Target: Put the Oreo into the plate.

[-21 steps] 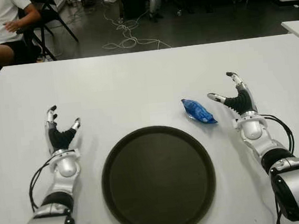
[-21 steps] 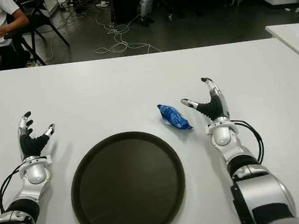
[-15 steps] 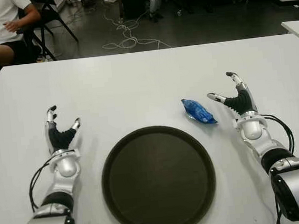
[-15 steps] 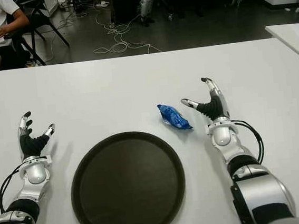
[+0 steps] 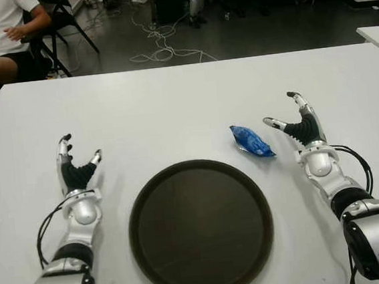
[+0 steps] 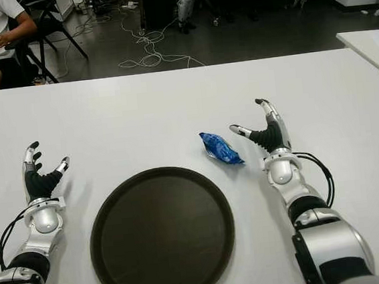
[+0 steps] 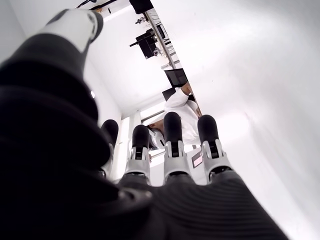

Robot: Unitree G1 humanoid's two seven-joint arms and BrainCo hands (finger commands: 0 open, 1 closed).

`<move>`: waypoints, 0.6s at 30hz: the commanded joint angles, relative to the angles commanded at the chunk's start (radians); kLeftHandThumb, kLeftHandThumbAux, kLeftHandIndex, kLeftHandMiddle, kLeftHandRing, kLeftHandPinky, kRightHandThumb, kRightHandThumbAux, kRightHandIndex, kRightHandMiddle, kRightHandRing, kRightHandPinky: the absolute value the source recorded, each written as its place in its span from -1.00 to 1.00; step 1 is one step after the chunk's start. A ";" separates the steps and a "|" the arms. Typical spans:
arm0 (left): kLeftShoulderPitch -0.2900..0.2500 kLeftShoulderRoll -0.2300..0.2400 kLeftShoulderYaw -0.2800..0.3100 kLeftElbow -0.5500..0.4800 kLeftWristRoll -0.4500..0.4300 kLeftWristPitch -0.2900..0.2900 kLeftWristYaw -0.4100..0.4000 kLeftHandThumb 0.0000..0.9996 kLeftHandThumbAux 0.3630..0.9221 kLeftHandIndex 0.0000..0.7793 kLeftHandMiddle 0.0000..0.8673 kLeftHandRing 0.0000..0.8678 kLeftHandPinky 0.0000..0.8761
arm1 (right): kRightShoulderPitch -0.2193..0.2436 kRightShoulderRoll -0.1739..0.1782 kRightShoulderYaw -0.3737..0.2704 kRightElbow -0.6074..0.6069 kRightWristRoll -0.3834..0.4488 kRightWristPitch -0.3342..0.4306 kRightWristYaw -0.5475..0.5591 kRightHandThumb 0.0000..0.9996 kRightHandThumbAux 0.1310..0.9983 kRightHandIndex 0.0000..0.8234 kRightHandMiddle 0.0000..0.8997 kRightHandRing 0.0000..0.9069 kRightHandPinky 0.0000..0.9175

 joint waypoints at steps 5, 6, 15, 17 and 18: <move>0.000 0.001 -0.002 0.000 0.004 0.004 0.003 -0.51 0.55 -0.68 -0.83 -0.80 -0.73 | 0.001 -0.003 0.003 -0.001 -0.004 -0.009 0.002 -1.00 -0.16 -0.97 -1.00 -1.00 -1.00; 0.000 0.002 -0.003 0.000 0.004 0.005 0.004 -0.51 0.54 -0.68 -0.82 -0.80 -0.71 | 0.001 -0.003 0.004 -0.001 -0.005 -0.010 0.000 -1.00 -0.16 -0.97 -1.00 -1.00 -1.00; 0.001 0.003 -0.004 -0.001 0.006 0.005 0.004 -0.55 0.53 -0.72 -0.84 -0.83 -0.77 | 0.001 -0.003 0.006 -0.001 -0.010 -0.005 -0.011 -1.00 -0.15 -0.99 -1.00 -1.00 -1.00; 0.002 0.002 -0.003 -0.002 0.004 0.001 0.003 -0.56 0.54 -0.72 -0.83 -0.82 -0.76 | 0.000 -0.003 0.004 0.000 -0.007 -0.004 -0.007 -1.00 -0.17 -0.99 -1.00 -1.00 -0.98; 0.003 0.001 -0.002 -0.002 0.003 0.000 0.003 -0.56 0.55 -0.71 -0.83 -0.82 -0.76 | -0.001 -0.003 0.002 0.001 -0.004 -0.003 -0.002 -1.00 -0.17 -0.99 -1.00 -1.00 -0.98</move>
